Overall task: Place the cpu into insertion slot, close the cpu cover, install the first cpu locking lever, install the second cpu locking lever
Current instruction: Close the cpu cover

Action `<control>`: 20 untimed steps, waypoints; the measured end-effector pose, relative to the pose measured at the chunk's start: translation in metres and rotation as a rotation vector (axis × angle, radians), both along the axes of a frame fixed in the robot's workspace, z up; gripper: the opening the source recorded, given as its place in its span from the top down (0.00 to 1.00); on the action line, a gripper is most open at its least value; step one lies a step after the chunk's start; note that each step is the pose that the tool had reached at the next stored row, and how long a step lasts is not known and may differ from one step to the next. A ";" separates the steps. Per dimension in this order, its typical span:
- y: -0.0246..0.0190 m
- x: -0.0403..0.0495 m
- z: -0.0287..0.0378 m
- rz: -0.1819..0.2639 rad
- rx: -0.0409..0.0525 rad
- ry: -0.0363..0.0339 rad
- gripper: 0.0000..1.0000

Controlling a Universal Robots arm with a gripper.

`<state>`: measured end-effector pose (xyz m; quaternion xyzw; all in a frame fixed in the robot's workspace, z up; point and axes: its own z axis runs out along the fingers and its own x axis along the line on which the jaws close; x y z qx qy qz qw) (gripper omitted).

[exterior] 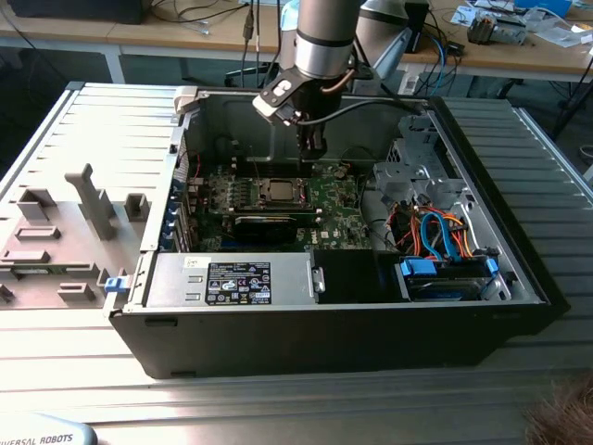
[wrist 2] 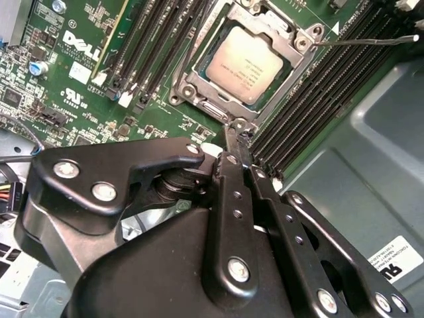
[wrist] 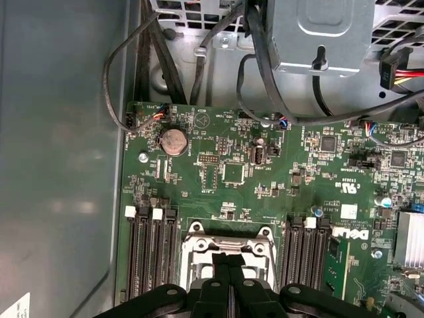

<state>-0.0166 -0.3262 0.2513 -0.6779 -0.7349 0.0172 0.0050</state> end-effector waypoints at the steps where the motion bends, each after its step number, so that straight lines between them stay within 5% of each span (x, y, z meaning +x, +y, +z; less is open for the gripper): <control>1: 0.0000 -0.0006 -0.0001 0.000 0.0001 0.0000 0.89; 20: 0.0000 -0.0103 -0.0023 0.000 0.0000 0.0000 0.89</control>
